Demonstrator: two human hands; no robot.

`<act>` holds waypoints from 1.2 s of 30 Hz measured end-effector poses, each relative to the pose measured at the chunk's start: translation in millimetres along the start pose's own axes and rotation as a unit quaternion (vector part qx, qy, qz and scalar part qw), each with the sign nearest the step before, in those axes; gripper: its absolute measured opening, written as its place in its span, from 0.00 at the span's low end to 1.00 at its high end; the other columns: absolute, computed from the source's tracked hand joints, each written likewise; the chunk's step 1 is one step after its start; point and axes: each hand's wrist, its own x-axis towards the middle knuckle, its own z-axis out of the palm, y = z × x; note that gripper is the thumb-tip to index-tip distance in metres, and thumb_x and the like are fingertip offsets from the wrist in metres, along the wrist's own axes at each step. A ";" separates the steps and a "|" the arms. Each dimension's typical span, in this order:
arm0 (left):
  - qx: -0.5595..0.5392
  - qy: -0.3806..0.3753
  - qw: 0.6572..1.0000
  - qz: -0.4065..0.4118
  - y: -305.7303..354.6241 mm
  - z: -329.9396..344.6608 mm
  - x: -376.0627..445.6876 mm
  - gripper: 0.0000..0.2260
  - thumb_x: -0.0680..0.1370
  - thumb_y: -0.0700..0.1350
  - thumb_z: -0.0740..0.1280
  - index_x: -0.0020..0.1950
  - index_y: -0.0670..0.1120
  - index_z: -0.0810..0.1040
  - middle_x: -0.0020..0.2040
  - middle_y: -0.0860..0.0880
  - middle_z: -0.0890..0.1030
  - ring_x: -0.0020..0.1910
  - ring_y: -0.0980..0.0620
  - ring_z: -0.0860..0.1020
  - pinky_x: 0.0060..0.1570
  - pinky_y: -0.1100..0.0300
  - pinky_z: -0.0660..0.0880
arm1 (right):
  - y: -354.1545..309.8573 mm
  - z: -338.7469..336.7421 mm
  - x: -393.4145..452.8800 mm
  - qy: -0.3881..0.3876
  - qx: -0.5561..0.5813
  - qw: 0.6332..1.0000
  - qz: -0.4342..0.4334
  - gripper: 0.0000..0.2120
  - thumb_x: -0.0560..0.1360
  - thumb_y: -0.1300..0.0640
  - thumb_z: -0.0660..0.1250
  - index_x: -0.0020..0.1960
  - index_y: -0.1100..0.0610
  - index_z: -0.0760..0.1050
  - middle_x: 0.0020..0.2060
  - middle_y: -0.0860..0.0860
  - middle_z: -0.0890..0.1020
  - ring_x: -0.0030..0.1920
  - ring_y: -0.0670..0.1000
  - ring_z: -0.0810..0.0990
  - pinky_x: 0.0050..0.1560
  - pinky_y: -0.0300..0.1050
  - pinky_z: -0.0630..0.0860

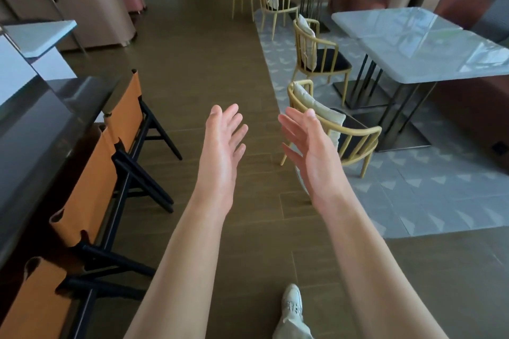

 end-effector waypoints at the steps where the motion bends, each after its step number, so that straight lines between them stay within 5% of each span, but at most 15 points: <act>1: 0.004 0.007 1.000 0.005 2.5 5.3 15.5 0.26 0.84 0.62 0.48 0.78 0.53 0.68 0.75 0.54 0.71 0.71 0.58 0.73 0.76 0.50 0.63 | -2.7 -2.1 19.2 -0.001 0.005 1.000 -0.004 0.24 0.84 0.40 0.50 0.73 0.48 0.71 0.66 0.40 0.78 0.69 0.38 0.72 0.74 0.50 0.66; 12: 0.028 0.031 0.998 0.042 22.4 48.0 181.1 0.25 0.85 0.62 0.49 0.77 0.54 0.69 0.74 0.55 0.73 0.69 0.60 0.74 0.76 0.52 0.63 | -29.6 4.4 198.1 -0.037 0.044 0.998 -0.010 0.23 0.83 0.41 0.52 0.72 0.48 0.72 0.66 0.41 0.78 0.68 0.38 0.72 0.74 0.50 0.67; 36: 0.009 -0.115 0.992 -0.040 27.9 -1.3 533.6 0.26 0.85 0.62 0.47 0.78 0.54 0.67 0.76 0.54 0.71 0.72 0.58 0.71 0.77 0.48 0.61 | -4.2 82.4 492.4 0.145 0.020 0.989 0.000 0.23 0.85 0.42 0.50 0.73 0.50 0.71 0.67 0.43 0.78 0.69 0.43 0.74 0.74 0.51 0.67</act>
